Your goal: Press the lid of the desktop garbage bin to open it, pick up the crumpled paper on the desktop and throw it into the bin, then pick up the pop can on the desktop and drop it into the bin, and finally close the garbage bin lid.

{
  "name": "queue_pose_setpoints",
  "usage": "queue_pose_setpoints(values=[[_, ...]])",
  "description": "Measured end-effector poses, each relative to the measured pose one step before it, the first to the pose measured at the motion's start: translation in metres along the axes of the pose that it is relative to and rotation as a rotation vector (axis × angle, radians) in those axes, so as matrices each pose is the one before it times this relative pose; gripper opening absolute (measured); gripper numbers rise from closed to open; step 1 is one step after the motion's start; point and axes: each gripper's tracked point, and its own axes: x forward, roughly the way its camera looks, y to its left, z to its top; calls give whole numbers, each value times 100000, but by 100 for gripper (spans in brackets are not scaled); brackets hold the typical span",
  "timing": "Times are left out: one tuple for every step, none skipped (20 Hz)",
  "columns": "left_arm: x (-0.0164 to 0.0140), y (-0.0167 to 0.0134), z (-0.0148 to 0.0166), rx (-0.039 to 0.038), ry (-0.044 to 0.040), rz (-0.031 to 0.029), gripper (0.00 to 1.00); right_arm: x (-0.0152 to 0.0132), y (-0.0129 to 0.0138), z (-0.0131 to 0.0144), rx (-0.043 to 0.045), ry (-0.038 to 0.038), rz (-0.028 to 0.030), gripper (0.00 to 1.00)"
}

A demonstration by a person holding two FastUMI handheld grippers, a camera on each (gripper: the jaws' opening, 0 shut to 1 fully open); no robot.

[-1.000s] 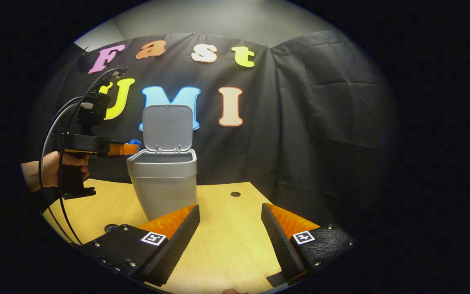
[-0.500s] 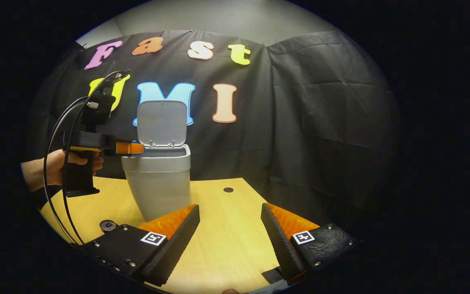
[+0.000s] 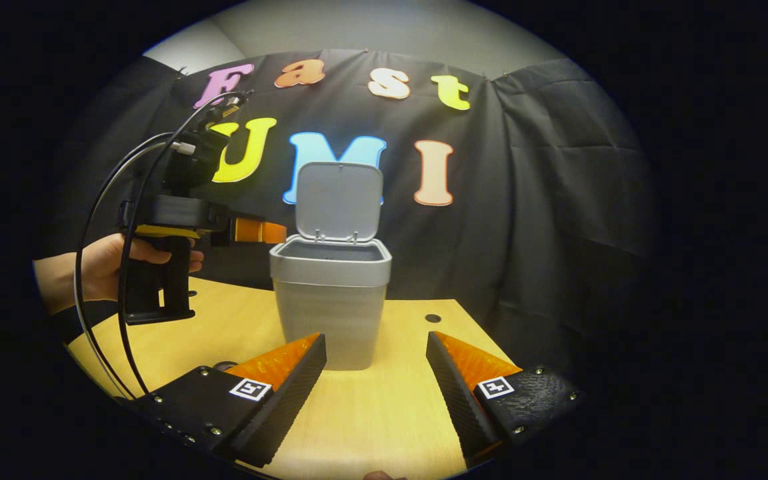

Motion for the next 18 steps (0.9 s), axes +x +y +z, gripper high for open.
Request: queue_pose_setpoints(values=[[-833,687,143,337,-1134,1300,96,329,1071,44,-892,52,3159,97],[-849,785,68,211,-918,1254,100,316,998,-84,-796,-19,3143,97],[-896,703,-107,20,-778,1238,95,377,997,61,-614,116,3093,97],[-854,653,-50,-82,-532,1122,100,463,1128,-109,-531,114,3343,97],[-870,741,-196,11,-489,1232,96,298,941,-62,-397,223,2641,97],[-872,705,-286,247,-60,1279,100,507,913,-124,-351,182,2770,97],[-779,700,-476,554,151,1464,96,437,967,-148,-397,444,2745,97],[-818,761,-314,689,222,1501,96,512,855,-321,-564,765,2508,97],[-667,664,-448,760,440,1474,96,433,801,-213,-443,897,2248,97],[-623,642,-466,454,533,1399,100,466,770,-298,-320,719,2059,97],[-614,633,-453,30,700,1194,100,391,681,-160,-186,495,1900,97],[-637,542,-403,-497,661,938,98,482,731,-368,-284,681,2046,97],[-558,429,-356,-766,464,1006,95,506,661,-317,-457,736,1831,97],[-615,462,-386,-860,214,1096,100,487,648,-503,-415,1090,1956,97],[-622,458,-422,-539,242,1161,100,554,593,-389,67,1110,1769,97],[-642,500,-497,-260,412,1365,100,545,602,-528,614,1081,2012,97],[-415,465,-524,-247,488,1090,100,598,634,-470,826,1456,2009,97],[-531,376,-415,-344,708,714,96,627,539,-557,817,1600,2070,97]])
